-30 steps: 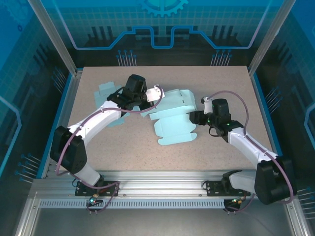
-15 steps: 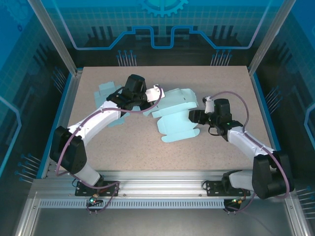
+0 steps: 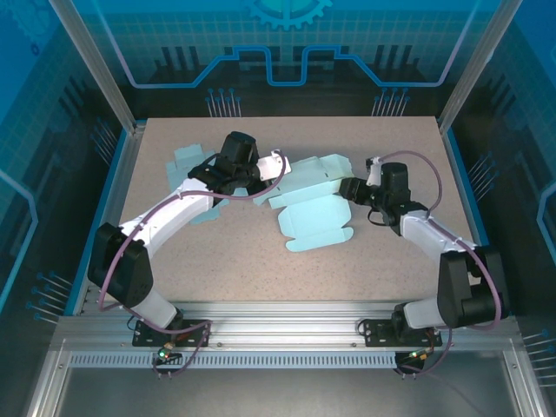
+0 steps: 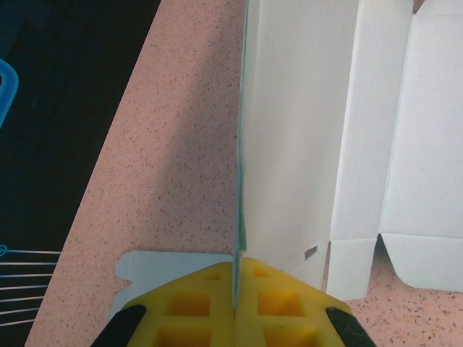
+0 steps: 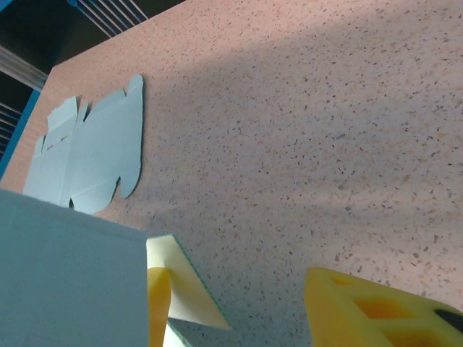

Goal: Fold the paper box

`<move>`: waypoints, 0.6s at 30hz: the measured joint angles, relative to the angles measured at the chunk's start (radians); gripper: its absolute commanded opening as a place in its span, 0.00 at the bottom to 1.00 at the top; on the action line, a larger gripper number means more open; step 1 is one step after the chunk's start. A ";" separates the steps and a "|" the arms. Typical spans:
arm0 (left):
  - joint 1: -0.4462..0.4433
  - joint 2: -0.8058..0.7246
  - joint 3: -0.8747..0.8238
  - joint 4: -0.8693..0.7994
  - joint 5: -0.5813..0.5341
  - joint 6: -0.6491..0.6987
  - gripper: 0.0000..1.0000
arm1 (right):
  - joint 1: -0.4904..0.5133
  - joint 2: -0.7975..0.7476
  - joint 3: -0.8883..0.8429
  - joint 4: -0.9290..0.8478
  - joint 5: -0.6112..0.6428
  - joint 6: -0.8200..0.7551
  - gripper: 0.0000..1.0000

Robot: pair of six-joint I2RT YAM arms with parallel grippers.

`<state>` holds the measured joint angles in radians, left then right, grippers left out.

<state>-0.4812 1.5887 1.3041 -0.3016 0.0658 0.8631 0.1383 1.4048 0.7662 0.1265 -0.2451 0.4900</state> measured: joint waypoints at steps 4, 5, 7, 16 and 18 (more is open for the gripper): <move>0.000 0.000 -0.005 0.001 0.003 0.000 0.00 | 0.000 0.022 0.024 0.010 -0.014 0.024 0.41; 0.000 0.000 -0.006 0.000 0.003 0.000 0.00 | 0.000 0.026 0.028 0.014 -0.021 0.029 0.40; 0.000 0.000 -0.008 0.001 0.003 0.000 0.00 | 0.000 0.033 0.031 0.019 -0.032 0.037 0.38; 0.000 0.006 -0.012 0.014 -0.024 -0.026 0.00 | 0.000 0.043 0.034 0.026 -0.097 0.072 0.28; 0.000 0.016 -0.011 0.023 -0.044 -0.028 0.00 | 0.000 0.043 0.034 0.027 -0.109 0.087 0.24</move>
<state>-0.4816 1.6043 1.2926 -0.2783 0.0219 0.8352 0.1387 1.4483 0.8005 0.1532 -0.3538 0.5774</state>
